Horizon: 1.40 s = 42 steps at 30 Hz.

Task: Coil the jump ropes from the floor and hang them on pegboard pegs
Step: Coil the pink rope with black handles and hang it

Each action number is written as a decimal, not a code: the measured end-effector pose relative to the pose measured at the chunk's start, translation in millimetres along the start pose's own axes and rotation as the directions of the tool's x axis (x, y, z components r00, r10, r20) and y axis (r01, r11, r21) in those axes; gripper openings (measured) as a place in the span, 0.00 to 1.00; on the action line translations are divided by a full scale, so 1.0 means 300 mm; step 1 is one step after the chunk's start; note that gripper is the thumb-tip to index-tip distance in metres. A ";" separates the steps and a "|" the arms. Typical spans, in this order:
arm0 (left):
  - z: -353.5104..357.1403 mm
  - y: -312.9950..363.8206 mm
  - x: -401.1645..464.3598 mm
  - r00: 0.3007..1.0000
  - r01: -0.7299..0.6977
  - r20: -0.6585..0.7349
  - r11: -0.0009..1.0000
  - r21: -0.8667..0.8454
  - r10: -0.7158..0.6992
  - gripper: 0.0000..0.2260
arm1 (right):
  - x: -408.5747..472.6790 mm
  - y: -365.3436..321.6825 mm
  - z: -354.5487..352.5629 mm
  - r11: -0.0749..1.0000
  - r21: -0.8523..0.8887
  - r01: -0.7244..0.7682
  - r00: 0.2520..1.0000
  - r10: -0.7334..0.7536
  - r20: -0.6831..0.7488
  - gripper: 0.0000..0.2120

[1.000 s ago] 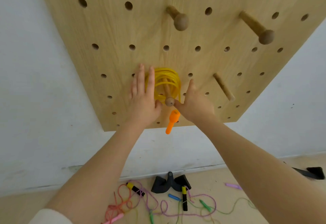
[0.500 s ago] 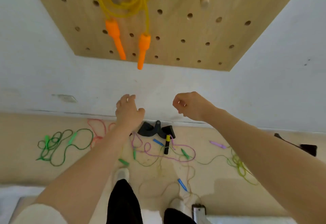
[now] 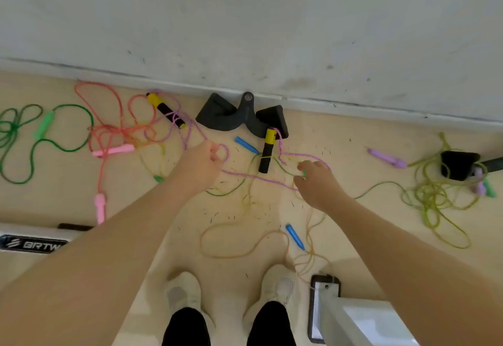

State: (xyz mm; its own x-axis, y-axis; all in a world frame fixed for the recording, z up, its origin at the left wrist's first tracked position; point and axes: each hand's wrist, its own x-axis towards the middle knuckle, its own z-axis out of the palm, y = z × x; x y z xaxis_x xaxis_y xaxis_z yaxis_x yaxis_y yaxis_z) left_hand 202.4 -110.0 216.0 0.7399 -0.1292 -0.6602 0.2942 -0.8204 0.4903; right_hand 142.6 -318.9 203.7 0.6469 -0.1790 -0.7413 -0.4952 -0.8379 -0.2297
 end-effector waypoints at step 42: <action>-0.412 0.417 -0.374 0.887 -0.461 -0.158 0.824 -0.328 0.434 0.05 | -0.460 -0.281 -0.644 0.786 0.378 0.489 0.872 -0.440 -0.215 0.07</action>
State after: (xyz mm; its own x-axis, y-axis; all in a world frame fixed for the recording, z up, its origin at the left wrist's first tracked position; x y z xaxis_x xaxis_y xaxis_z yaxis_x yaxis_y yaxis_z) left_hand 230.9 -129.3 422.0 0.8795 -0.3825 -0.2833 0.0998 -0.4337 0.8955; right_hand 207.2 -323.3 447.2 0.9067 0.1010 -0.4096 -0.2919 -0.5507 -0.7820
